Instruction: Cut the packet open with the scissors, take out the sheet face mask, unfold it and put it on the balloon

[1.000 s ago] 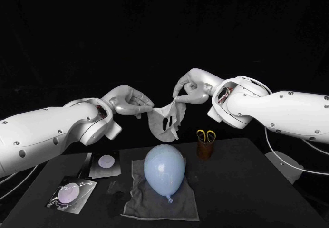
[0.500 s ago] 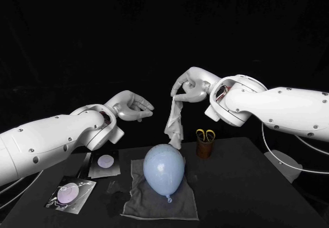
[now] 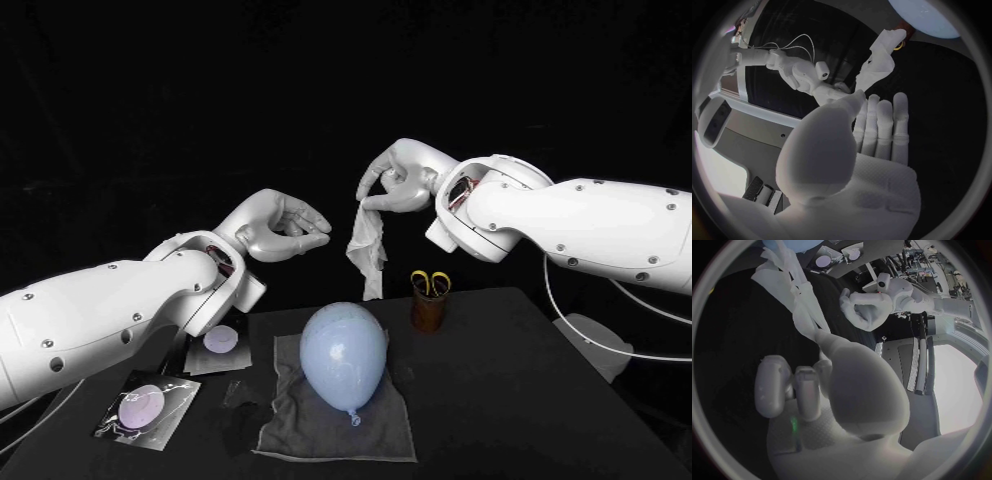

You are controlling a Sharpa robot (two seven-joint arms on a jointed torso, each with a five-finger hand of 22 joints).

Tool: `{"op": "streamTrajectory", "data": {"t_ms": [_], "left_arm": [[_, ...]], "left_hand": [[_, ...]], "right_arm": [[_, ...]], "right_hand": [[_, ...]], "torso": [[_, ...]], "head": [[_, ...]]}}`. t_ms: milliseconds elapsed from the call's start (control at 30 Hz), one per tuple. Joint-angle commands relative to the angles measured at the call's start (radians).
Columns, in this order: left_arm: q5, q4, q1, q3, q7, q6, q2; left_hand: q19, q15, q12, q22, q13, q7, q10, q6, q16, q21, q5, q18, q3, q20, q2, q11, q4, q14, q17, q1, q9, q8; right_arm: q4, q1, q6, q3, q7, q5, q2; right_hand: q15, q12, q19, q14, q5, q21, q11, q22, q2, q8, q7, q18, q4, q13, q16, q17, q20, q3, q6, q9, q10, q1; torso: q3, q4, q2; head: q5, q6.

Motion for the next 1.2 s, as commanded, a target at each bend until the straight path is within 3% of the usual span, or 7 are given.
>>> {"op": "streamTrajectory", "data": {"t_ms": [33,233,400,533,567,733,1200], "left_arm": [[0.017,0.027,-0.003,0.004,0.103,-0.081,-0.011],[-0.040,0.039,-0.015,0.005,0.082,-0.081,-0.010],[-0.148,0.015,-0.040,0.003,0.037,-0.113,0.020],[-0.208,-0.018,-0.057,0.001,0.004,-0.146,0.051],[-0.217,-0.024,-0.060,0.001,-0.001,-0.150,0.057],[-0.265,-0.050,-0.069,0.000,-0.028,-0.166,0.087],[-0.313,-0.080,-0.074,0.000,-0.097,-0.159,0.137]], "left_hand": [[0.012,-0.001,0.011,0.005,0.008,-0.005,-0.008,-0.007,0.011,0.010,0.002,0.013,-0.004,-0.005,0.004,-0.003,-0.004,0.018,0.004,0.003,0.004,0.001],[0.042,-0.009,0.051,0.017,0.032,-0.011,-0.011,-0.010,0.094,0.036,0.002,0.013,-0.017,-0.015,-0.005,-0.010,-0.002,0.173,0.204,-0.009,0.020,0.007],[0.067,-0.007,0.099,0.020,0.068,-0.005,-0.044,-0.056,0.141,0.050,0.002,0.012,-0.064,-0.018,-0.038,-0.005,0.023,0.264,0.331,-0.055,0.031,-0.003],[0.077,0.000,0.173,0.019,0.123,0.001,-0.113,-0.093,0.152,0.053,0.002,0.011,-0.103,-0.014,-0.038,0.006,0.036,0.280,0.357,-0.053,0.063,0.021],[0.081,0.002,0.233,0.017,0.162,0.000,-0.154,-0.113,0.156,0.054,0.002,0.011,-0.127,-0.009,-0.033,0.009,0.043,0.287,0.371,-0.037,0.099,0.060],[0.099,-0.005,0.318,0.035,0.209,-0.007,-0.188,-0.123,0.182,0.076,0.002,0.011,-0.154,-0.015,-0.022,-0.002,0.070,0.339,0.461,-0.020,0.158,0.140],[0.176,-0.018,0.397,0.143,0.250,-0.012,-0.199,-0.166,0.214,0.159,0.002,-0.008,-0.161,-0.028,-0.016,-0.016,0.108,0.414,0.586,0.002,0.158,0.144]], "right_arm": [[-0.008,0.001,-0.020,0.001,-0.027,-0.012,0.008],[-0.012,0.000,-0.036,0.001,-0.044,-0.020,0.015],[-0.011,-0.001,-0.047,0.001,-0.055,-0.025,0.016],[-0.008,-0.001,-0.054,0.001,-0.059,-0.026,0.019],[-0.007,-0.001,-0.055,0.001,-0.059,-0.026,0.020],[-0.006,-0.001,-0.062,0.001,-0.062,-0.026,0.027],[0.006,-0.003,-0.067,0.001,-0.063,-0.025,0.033]], "right_hand": [[0.002,-0.001,0.025,0.110,0.001,0.003,-0.005,0.199,-0.002,0.008,0.001,-0.011,-0.001,0.103,0.004,0.263,0.002,0.011,-0.009,0.001,0.050,-0.009],[0.002,0.000,0.025,0.110,0.001,0.003,-0.005,0.198,-0.003,0.011,0.001,-0.011,-0.006,0.104,0.004,0.263,0.002,0.020,-0.010,0.003,0.051,-0.013],[0.002,0.001,0.026,0.110,0.001,0.005,-0.005,0.199,-0.005,0.014,0.001,-0.012,-0.010,0.106,0.004,0.263,0.002,0.027,-0.010,0.004,0.052,-0.017],[0.002,0.001,0.026,0.110,0.002,0.006,-0.005,0.199,-0.006,0.016,0.001,-0.012,-0.012,0.106,0.004,0.263,0.002,0.032,-0.011,0.004,0.052,-0.020],[0.002,0.001,0.026,0.110,0.002,0.006,-0.005,0.199,-0.006,0.016,0.001,-0.012,-0.012,0.106,0.004,0.263,0.002,0.032,-0.011,0.004,0.052,-0.020],[0.002,0.000,0.025,0.110,0.001,0.005,-0.005,0.199,-0.007,0.019,0.001,-0.011,-0.016,0.106,0.004,0.263,0.002,0.039,-0.012,0.005,0.052,-0.025],[0.002,0.000,0.026,0.110,0.001,0.005,-0.005,0.199,-0.010,0.024,0.002,-0.011,-0.023,0.106,0.004,0.263,0.002,0.053,-0.014,0.007,0.052,-0.034]], "torso": [[-0.0001,0.0009,-0.001],[-0.0005,0.0013,0.000],[-0.0009,0.0005,0.000],[0.0001,-0.0016,0.001],[0.0003,-0.0016,0.001],[0.0011,0.0003,0.000],[0.0014,0.0003,0.000]], "head": [[-0.001,0.000],[-0.003,0.002],[0.000,0.002],[0.002,0.003],[0.003,0.002],[0.003,0.000],[0.008,0.001]]}}
